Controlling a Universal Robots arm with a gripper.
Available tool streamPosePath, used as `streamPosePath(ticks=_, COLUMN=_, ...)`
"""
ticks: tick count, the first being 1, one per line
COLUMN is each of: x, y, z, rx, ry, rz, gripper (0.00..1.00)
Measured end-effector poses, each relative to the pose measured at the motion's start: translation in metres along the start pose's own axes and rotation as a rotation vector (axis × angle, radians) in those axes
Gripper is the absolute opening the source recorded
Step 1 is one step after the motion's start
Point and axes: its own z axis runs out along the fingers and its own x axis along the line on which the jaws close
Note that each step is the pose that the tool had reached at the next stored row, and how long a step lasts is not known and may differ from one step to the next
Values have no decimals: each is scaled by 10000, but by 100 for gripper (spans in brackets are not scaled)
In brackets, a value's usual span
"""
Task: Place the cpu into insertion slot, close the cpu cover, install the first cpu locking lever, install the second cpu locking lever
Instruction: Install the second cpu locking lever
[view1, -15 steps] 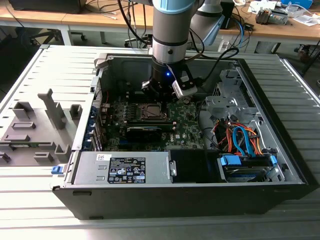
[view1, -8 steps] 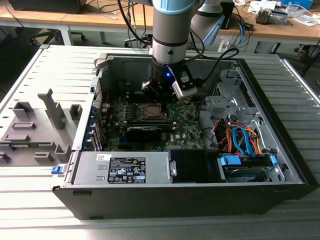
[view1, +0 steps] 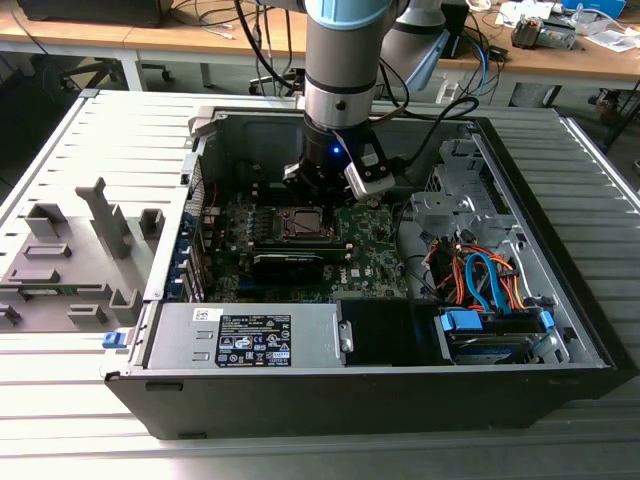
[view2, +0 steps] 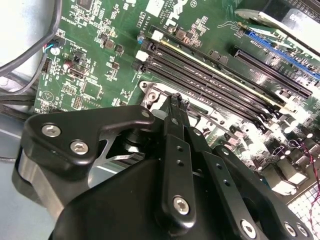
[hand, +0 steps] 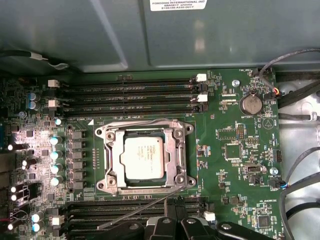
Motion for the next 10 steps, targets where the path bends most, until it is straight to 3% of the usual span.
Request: streamPosePath(ticks=10, x=-1, y=-19, z=0, rx=0, ry=0, rz=0, gripper=11)
